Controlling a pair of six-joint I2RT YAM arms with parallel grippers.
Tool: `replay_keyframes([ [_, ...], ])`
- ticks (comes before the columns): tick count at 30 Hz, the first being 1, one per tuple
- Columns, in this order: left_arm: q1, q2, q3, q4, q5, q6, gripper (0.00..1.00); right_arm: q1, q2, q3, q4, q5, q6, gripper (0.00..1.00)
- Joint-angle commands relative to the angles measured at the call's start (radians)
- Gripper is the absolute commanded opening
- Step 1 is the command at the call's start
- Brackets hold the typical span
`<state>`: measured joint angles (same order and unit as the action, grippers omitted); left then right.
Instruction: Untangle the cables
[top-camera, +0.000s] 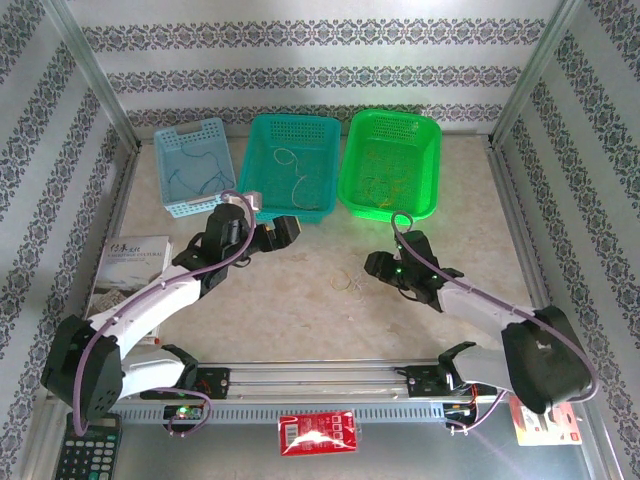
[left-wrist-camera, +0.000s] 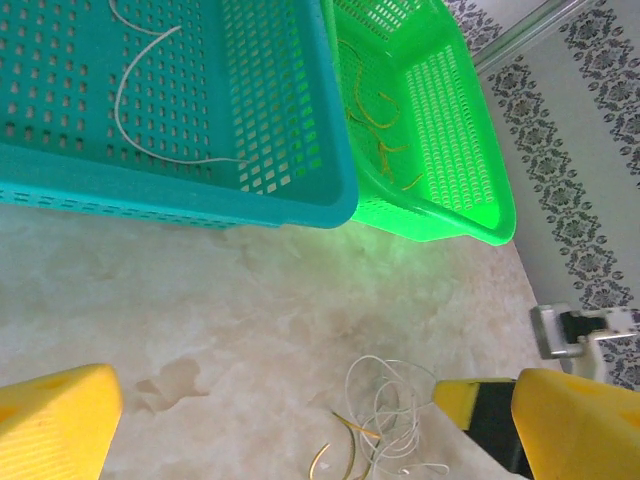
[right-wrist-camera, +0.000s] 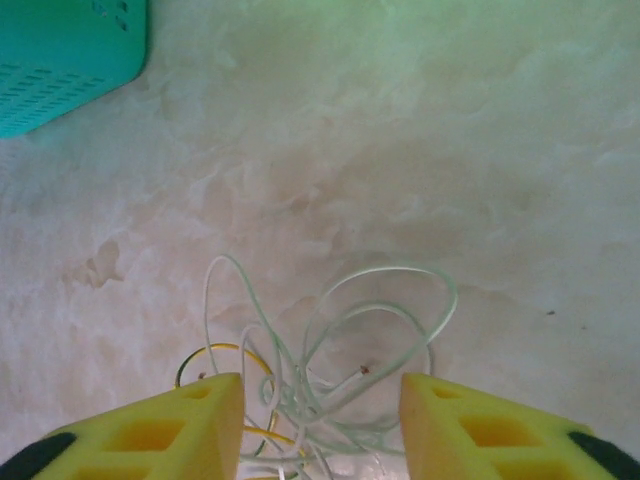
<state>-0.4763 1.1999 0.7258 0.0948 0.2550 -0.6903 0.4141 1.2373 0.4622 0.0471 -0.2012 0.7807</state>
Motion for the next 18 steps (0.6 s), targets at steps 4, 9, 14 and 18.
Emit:
replay_keyframes([
  [4, -0.024, 0.021, 0.010, 0.069, -0.036, -0.034, 1.00, -0.011, 0.048, 0.015, 0.130, -0.105, 0.011, 0.02],
  [9, -0.024, 0.007, -0.007, 0.075, -0.044, -0.045, 1.00, 0.001, -0.042, 0.050, 0.158, -0.185, -0.034, 0.00],
  [14, -0.024, 0.004, -0.031, 0.121, -0.033, -0.077, 1.00, 0.030, -0.159, 0.070, 0.197, -0.245, -0.061, 0.00],
  [18, -0.024, 0.023, -0.040, 0.176, 0.007, -0.118, 1.00, 0.043, -0.215, 0.059, 0.235, -0.259, -0.063, 0.00],
])
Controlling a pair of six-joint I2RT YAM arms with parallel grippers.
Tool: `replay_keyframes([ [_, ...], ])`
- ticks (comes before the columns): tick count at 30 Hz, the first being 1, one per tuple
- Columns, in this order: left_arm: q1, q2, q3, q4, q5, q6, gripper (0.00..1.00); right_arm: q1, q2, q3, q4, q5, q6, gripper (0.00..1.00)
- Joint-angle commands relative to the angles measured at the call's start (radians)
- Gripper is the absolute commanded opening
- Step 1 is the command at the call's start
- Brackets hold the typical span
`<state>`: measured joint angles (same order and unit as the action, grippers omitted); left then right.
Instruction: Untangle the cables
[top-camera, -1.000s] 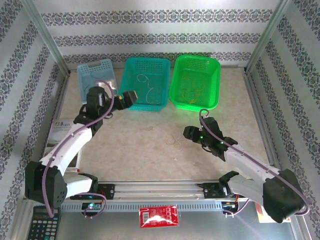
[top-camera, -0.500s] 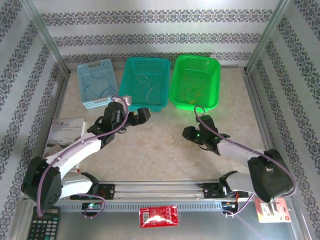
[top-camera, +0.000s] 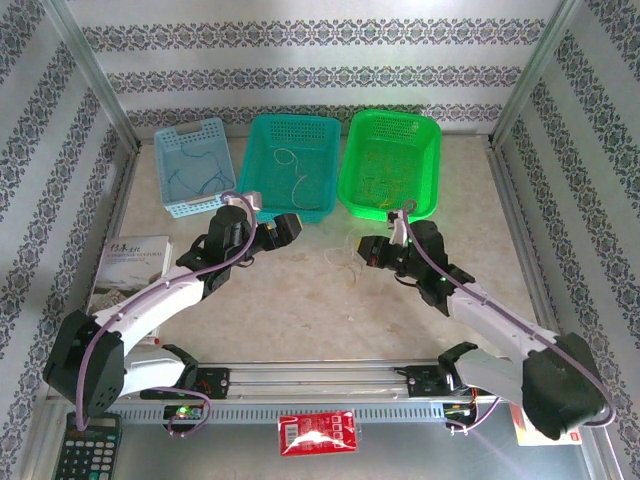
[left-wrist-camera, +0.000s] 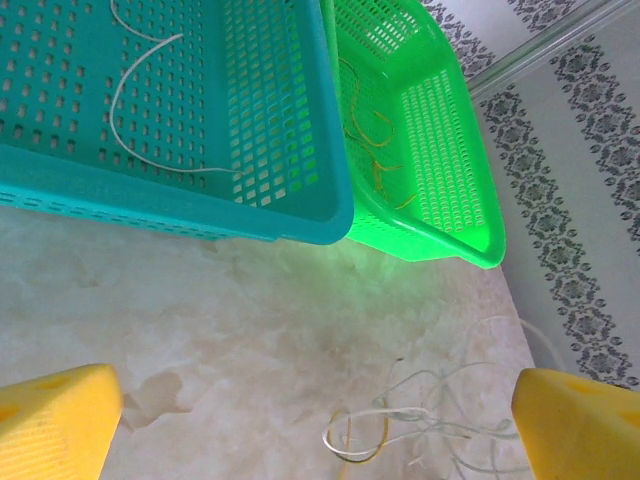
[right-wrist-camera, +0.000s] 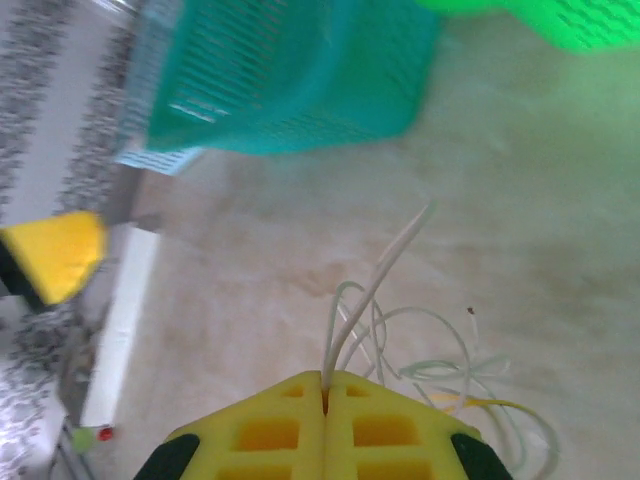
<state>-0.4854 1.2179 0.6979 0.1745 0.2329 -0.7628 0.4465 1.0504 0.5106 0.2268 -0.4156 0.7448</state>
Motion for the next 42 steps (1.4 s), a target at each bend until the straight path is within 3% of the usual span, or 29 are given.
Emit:
replay_keyframes([
  [1, -0.016, 0.010, -0.011, 0.113, 0.041, -0.054, 1.00, 0.011, -0.034, 0.007, 0.061, -0.043, -0.024, 0.00],
  [5, -0.015, 0.028, -0.008, 0.169, 0.088, -0.074, 1.00, 0.012, -0.043, -0.007, 0.082, -0.044, -0.013, 0.00],
  [15, -0.022, 0.105, -0.009, 0.282, 0.261, -0.118, 0.89, 0.012, -0.014, -0.024, 0.126, -0.049, 0.007, 0.00],
  [27, -0.067, 0.190, -0.046, 0.272, 0.271, 0.000, 0.86, 0.012, -0.009, -0.029, 0.145, -0.057, 0.018, 0.00],
  [42, -0.082, 0.243, -0.063, 0.314, 0.270, -0.033, 0.86, 0.015, -0.032, -0.036, 0.162, -0.048, 0.031, 0.00],
])
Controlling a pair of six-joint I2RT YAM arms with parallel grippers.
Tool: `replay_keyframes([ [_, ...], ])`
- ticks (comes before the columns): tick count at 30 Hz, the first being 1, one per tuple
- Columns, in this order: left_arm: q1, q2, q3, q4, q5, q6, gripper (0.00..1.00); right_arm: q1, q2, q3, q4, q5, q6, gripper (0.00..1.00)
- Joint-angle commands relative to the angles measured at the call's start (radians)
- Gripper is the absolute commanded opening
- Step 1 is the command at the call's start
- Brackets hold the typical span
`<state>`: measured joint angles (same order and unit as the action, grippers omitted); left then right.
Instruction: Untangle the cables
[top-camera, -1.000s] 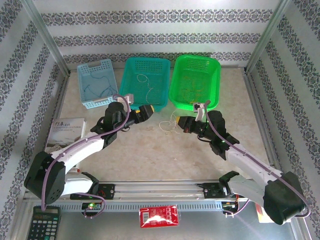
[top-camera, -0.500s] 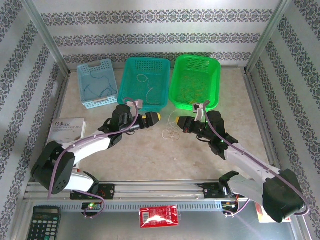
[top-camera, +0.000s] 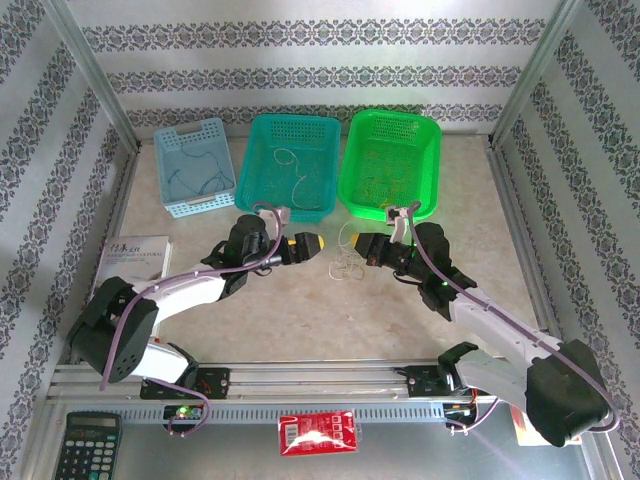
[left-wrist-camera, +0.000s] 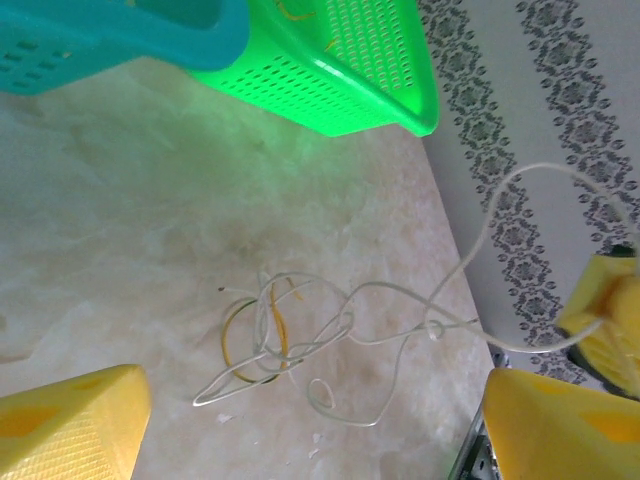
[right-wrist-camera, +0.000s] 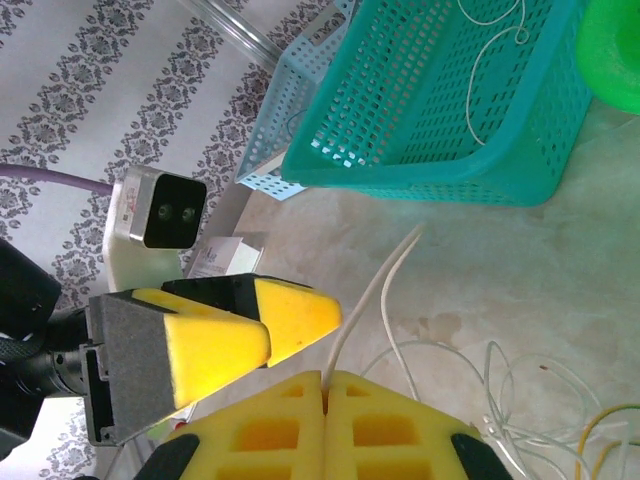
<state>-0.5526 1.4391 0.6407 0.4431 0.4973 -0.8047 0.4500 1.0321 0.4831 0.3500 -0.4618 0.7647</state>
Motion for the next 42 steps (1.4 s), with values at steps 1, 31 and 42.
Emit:
replay_keyframes([
  [1, -0.017, 0.025, -0.008, 0.045, 0.006, 0.011, 0.86, 0.010, -0.014, -0.010, 0.036, 0.001, 0.011, 0.00],
  [31, 0.028, -0.327, 0.028, -0.317, -0.378, 0.090, 1.00, 0.267, 0.321, 0.340, -0.294, 0.079, -0.169, 0.58],
  [42, 0.029, -0.293, 0.028, -0.320, -0.315, 0.074, 1.00, 0.256, 0.234, 0.252, -0.470, 0.199, -0.253, 0.58],
])
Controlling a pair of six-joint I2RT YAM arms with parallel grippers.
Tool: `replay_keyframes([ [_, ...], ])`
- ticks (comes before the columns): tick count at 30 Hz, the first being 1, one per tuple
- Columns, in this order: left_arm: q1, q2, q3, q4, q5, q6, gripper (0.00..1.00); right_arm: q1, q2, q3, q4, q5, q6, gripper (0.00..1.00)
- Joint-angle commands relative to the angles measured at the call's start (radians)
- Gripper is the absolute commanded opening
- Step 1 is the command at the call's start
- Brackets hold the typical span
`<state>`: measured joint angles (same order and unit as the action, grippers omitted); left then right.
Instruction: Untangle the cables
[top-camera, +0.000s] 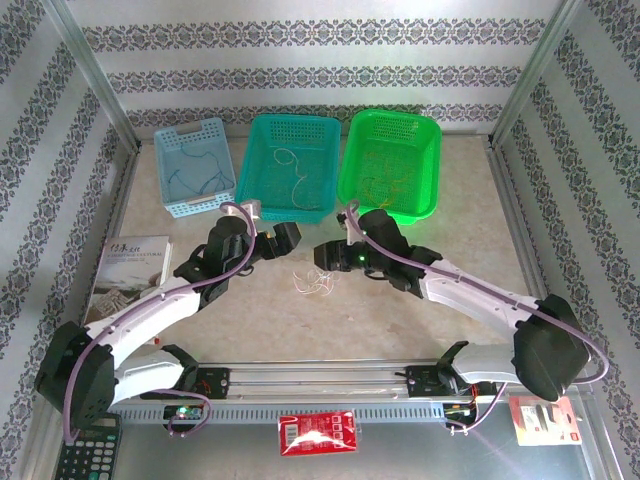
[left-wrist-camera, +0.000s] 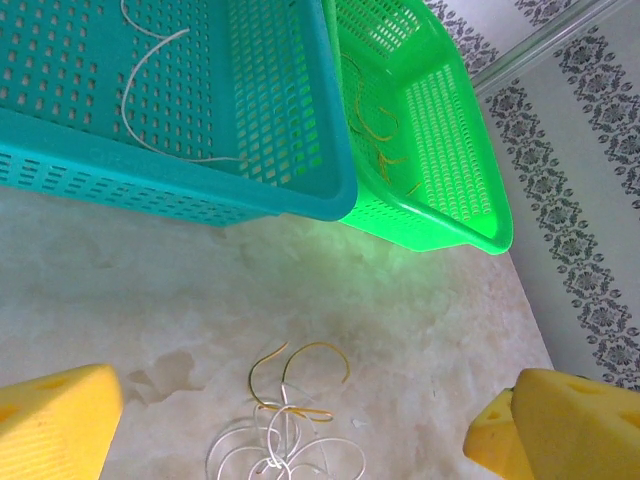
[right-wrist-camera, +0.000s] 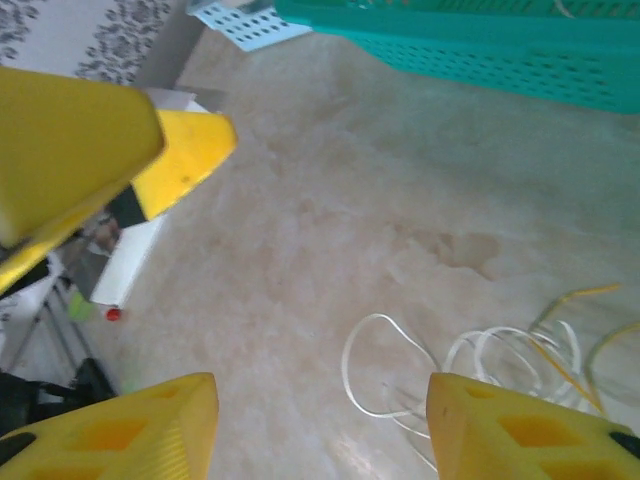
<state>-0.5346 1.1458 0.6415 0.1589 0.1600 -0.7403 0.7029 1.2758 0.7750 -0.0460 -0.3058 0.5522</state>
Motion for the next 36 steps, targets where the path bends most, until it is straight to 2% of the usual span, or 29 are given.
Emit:
replay_keyframes([
  [1, 0.011, 0.002, 0.027, -0.040, 0.025, 0.008, 1.00, 0.012, -0.006, -0.051, -0.075, 0.043, -0.045, 0.59],
  [11, 0.011, 0.009, 0.023, -0.046, 0.045, -0.013, 1.00, 0.060, 0.123, -0.044, -0.100, 0.105, -0.085, 0.63],
  [25, 0.010, 0.036, 0.036, -0.038, 0.097, 0.008, 1.00, -0.166, 0.118, -0.097, 0.062, 0.072, 0.195, 0.59],
  [36, 0.011, 0.069, 0.044, -0.035, 0.137, 0.015, 1.00, -0.188, 0.223, -0.097, 0.174, 0.076, 0.366, 0.56],
])
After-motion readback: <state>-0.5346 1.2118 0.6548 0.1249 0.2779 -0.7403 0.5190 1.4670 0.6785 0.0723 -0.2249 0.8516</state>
